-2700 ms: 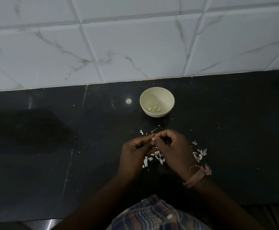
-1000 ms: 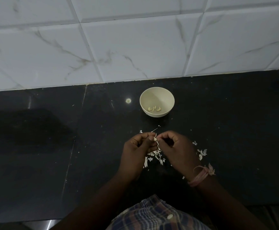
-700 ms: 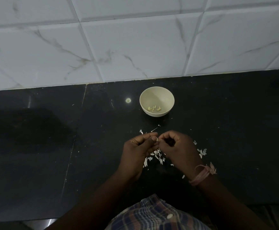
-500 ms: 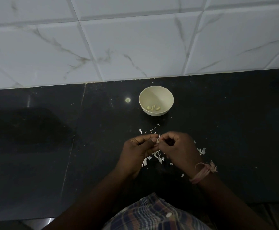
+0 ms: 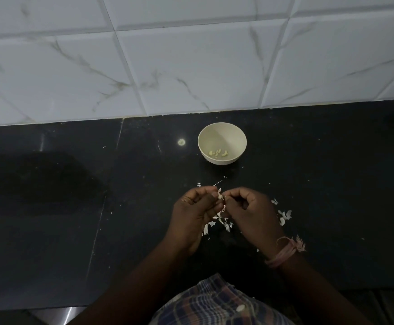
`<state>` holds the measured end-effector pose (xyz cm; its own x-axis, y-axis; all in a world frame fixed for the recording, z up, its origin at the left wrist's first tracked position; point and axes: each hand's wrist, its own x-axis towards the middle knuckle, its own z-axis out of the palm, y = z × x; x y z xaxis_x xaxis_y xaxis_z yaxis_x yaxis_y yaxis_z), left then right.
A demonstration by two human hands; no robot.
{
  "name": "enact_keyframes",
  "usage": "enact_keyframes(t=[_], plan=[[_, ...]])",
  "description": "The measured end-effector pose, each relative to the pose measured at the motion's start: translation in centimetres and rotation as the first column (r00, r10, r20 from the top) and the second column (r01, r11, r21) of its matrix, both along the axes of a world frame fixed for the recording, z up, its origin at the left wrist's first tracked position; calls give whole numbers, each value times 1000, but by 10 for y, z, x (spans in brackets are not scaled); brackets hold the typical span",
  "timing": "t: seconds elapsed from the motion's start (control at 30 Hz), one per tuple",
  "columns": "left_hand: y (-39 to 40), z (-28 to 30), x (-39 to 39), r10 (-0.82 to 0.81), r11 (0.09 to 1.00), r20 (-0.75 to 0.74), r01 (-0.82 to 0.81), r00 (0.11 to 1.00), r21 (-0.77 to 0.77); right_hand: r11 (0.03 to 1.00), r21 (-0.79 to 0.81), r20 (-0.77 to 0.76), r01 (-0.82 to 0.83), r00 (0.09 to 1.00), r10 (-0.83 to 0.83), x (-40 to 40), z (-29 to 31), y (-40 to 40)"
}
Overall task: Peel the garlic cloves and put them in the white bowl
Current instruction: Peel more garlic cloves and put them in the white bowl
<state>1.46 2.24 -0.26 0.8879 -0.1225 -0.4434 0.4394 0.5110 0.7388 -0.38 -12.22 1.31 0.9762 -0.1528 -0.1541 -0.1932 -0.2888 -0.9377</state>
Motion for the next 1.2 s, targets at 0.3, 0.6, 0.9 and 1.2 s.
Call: enact_keyframes(t=[0.3,0.6,0.9,1.2], plan=[[-1,-1,-3,9,999,33,-11,999,46,996,-90,48,-10,999,15,0,3,1],[-4,0,-4,-43,999,-9,43,999,16,982,-188,39,-20,999,28,0,-4,2],[-2,5,-3,-151,986,5,151,988,-72,972,-231,71,-39,996,57,-1,-4,-3],[1,2,-1,-179,979,-33,175,983,-106,978,-196,58,-67,995,80,0,-9,-3]])
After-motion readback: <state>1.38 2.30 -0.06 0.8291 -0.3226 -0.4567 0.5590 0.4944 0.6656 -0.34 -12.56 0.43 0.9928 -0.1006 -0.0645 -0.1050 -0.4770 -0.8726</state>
